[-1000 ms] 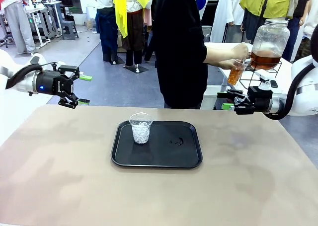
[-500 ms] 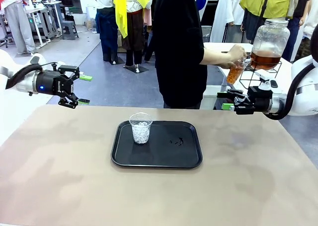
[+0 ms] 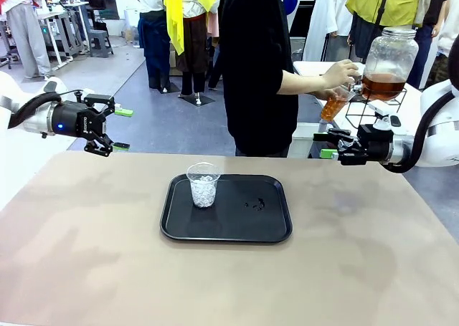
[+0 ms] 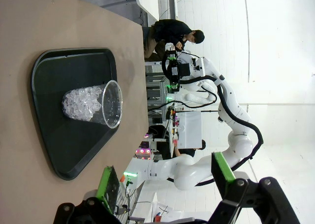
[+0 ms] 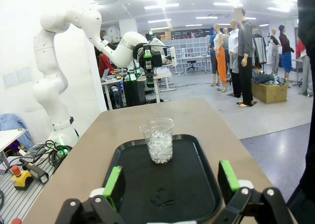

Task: Pour the drink into the iced cup.
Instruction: Pick up the iced cup indicated by the human and present it to them.

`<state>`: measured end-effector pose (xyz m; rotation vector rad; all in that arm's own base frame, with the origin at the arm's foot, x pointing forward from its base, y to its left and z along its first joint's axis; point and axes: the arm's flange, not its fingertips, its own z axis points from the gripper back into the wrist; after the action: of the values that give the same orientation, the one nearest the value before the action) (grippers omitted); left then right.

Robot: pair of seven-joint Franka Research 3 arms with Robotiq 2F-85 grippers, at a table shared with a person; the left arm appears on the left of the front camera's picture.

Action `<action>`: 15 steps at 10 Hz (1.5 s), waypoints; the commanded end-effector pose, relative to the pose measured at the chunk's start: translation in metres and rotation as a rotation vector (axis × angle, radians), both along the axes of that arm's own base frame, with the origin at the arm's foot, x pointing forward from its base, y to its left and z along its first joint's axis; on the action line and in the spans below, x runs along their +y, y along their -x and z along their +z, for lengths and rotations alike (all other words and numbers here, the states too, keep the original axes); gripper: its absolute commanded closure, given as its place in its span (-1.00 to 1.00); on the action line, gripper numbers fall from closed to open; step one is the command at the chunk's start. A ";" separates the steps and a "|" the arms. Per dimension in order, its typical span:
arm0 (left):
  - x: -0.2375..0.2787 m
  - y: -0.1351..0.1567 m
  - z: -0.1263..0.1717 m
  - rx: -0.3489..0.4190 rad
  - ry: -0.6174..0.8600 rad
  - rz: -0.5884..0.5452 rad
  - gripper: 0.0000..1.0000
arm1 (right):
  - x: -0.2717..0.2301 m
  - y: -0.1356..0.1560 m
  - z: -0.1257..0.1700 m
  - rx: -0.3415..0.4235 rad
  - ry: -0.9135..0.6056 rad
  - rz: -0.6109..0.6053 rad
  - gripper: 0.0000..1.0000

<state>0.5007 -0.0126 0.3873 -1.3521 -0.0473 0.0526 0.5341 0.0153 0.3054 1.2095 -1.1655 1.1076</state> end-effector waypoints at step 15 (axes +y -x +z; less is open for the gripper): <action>-0.001 0.001 0.002 -0.003 -0.003 0.004 -1.00 | 0.000 -0.002 0.003 -0.007 0.000 0.001 -1.00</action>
<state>0.5007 -0.0126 0.3873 -1.3521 -0.0473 0.0526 0.5341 0.0153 0.3054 1.2095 -1.1655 1.1076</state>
